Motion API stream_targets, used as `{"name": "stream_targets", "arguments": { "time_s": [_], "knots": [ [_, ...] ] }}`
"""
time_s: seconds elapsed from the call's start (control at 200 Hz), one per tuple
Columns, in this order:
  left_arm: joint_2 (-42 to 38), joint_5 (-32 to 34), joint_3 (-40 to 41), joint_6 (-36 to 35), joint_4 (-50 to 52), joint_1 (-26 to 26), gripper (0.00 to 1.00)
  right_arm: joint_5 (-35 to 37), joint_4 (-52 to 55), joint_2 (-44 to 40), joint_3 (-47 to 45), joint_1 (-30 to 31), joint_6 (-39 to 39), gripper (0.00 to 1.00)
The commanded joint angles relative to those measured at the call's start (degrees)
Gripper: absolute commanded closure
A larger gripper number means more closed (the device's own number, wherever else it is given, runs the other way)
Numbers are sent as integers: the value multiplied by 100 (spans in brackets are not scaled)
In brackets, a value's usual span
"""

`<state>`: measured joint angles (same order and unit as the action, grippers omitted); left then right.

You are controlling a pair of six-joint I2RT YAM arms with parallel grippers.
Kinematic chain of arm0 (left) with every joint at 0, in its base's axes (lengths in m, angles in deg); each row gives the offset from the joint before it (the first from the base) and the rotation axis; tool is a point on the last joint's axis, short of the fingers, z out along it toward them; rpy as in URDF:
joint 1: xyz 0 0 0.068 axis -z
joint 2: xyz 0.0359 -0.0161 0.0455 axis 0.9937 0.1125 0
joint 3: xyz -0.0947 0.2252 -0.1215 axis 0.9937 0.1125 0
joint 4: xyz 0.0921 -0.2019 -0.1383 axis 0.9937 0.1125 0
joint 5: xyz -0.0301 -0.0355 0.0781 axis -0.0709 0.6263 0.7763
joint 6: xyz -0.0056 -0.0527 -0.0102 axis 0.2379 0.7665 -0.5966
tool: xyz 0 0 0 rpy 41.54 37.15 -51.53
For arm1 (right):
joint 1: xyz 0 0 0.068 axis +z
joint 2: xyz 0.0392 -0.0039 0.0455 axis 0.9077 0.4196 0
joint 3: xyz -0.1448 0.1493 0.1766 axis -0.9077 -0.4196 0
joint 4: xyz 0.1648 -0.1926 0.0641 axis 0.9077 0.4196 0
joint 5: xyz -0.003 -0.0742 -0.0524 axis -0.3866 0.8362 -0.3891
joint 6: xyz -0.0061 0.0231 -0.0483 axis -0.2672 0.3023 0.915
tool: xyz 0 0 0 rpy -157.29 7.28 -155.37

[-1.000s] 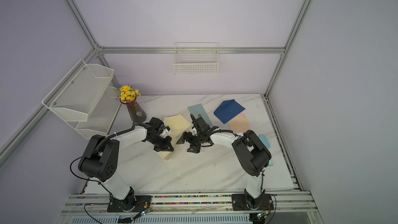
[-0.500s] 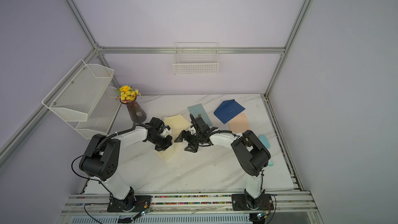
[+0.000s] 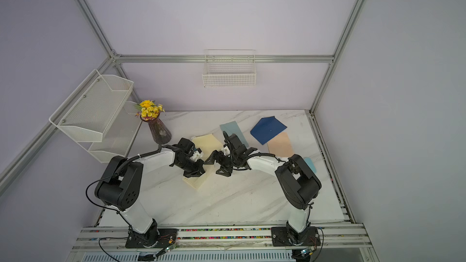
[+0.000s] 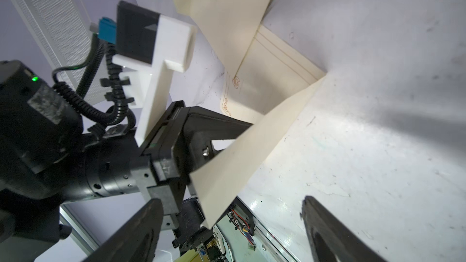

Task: Fold the letter paper in half and place it into the envelope
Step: Fold the letter paper at the center of the board.

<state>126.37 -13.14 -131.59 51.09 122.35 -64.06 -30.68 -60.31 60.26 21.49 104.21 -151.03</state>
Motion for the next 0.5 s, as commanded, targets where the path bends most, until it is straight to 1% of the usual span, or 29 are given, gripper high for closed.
{"name": "stream_targets", "arguments": {
  "time_s": [0.0, 0.135, 0.265, 0.315, 0.39, 0.45, 0.495],
  "knots": [
    [-273, -90, -36, 68, -78, 60, 100, 174, 127, -267, -74, 35, -32, 12],
    [-366, -99, -105, 139, -59, 146, 100, 306, 446, -397, -168, 36, 76, 19],
    [-406, -82, -165, 194, -57, 222, 100, 418, 622, -363, -253, 38, 136, 27],
    [-406, -72, -170, 205, -54, 248, 100, 479, 680, -334, -272, 28, 143, 34],
    [-417, -64, -154, 205, -59, 265, 100, 584, 853, -322, -246, 35, 218, 46],
    [-440, -55, -135, 205, -54, 259, 100, 676, 969, -340, -248, 35, 270, 52],
    [-467, -30, -126, 188, -50, 264, 100, 730, 1037, -362, -265, 35, 322, 59]
  ]
}}
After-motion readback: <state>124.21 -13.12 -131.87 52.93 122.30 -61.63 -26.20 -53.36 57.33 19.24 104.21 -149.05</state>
